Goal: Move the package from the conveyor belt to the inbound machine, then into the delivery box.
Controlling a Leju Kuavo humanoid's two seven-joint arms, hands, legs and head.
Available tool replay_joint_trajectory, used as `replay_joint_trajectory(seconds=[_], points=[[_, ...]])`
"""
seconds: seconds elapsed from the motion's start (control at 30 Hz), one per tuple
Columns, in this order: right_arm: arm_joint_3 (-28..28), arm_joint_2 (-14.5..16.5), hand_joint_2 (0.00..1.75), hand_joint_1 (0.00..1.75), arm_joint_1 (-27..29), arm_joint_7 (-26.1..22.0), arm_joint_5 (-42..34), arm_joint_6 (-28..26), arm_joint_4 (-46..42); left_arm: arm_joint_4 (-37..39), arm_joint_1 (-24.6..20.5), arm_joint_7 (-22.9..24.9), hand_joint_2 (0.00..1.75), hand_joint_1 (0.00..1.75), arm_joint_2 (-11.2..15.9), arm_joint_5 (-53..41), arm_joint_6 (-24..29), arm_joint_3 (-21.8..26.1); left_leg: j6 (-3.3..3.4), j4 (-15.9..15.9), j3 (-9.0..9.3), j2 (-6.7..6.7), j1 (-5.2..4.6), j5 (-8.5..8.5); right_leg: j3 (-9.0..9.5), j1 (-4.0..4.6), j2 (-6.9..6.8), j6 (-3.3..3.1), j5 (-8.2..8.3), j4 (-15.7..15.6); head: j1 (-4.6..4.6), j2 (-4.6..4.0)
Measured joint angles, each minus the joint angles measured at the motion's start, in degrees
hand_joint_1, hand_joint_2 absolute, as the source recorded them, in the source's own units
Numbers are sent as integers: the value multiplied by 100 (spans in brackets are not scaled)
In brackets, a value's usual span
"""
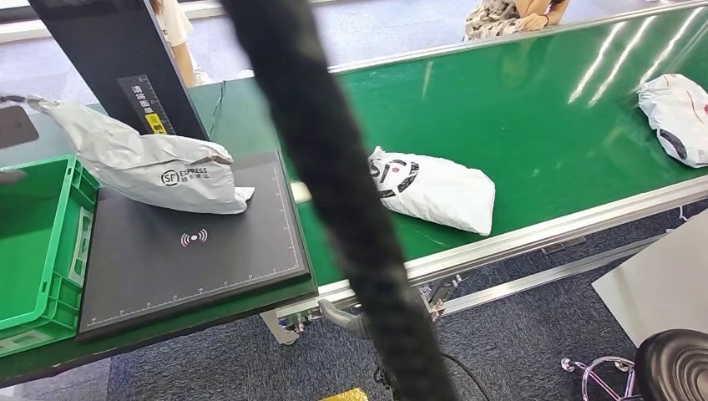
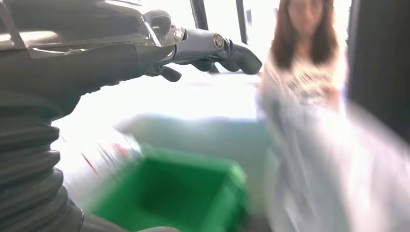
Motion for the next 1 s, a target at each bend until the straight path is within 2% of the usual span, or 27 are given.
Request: replay_joint_trajectory(seconds=[0.13,0.3,0.43,0.6,0.7,0.77,1.0], points=[[-23,69,175,0,-16,0,-46,-2,24,-558,-716,255,175,0,373,-144,-514,-874,-1,-1,-1,4,0,-2,-2,0,4,0,-1,0,-1,0],[-87,110,175,0,52,0,-16,2,15,-1070,-1166,390,175,0,947,136,-737,-1772,-4,-3,1,22,1,-4,-6,1,16,-1,-1,1,-1,0],[-138,143,175,0,71,-2,35,51,12,-1285,-1278,481,175,0,1328,568,-495,-2199,-4,-3,4,23,0,-2,-4,1,15,-2,-1,4,0,0],[-179,194,175,0,79,-2,66,118,-1,-1301,-1149,459,175,0,1527,1077,128,-2337,-3,-2,7,15,-1,-1,-1,0,13,-2,-1,3,-1,0],[-198,237,175,0,80,-2,111,166,-28,-1155,-947,384,175,0,1446,1356,531,-2307,-3,-1,8,11,-2,0,1,-2,11,-2,-1,3,-1,0],[-217,264,175,0,78,-2,139,193,-44,-954,-804,312,175,0,1271,1468,759,-2237,-2,0,8,9,-3,0,2,-3,10,-1,-1,2,-1,0],[-256,335,175,0,-2,0,149,314,-45,72,-401,94,175,0,194,1574,1360,-1842,-1,4,8,-3,-6,0,6,-6,7,1,1,1,0,0]])
